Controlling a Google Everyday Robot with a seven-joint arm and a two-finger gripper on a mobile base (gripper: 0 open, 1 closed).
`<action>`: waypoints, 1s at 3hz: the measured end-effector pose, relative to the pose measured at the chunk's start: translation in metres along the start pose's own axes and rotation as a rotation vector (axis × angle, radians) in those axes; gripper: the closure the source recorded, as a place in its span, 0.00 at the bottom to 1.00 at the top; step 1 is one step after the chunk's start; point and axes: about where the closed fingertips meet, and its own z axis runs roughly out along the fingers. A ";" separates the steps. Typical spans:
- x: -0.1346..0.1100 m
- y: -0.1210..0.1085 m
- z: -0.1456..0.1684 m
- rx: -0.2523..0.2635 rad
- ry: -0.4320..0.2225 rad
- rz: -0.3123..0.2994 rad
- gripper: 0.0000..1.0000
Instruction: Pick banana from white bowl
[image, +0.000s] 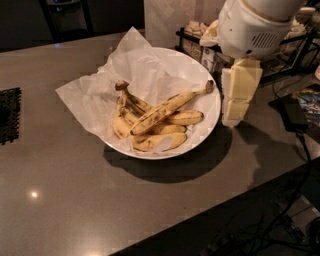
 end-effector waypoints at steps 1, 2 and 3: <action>-0.026 -0.014 0.010 -0.033 -0.043 -0.076 0.00; -0.047 -0.023 0.027 -0.087 -0.089 -0.132 0.00; -0.068 -0.024 0.046 -0.148 -0.124 -0.184 0.00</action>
Offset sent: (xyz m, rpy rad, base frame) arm 0.0249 0.0751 -0.0250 0.0492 0.1626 0.2595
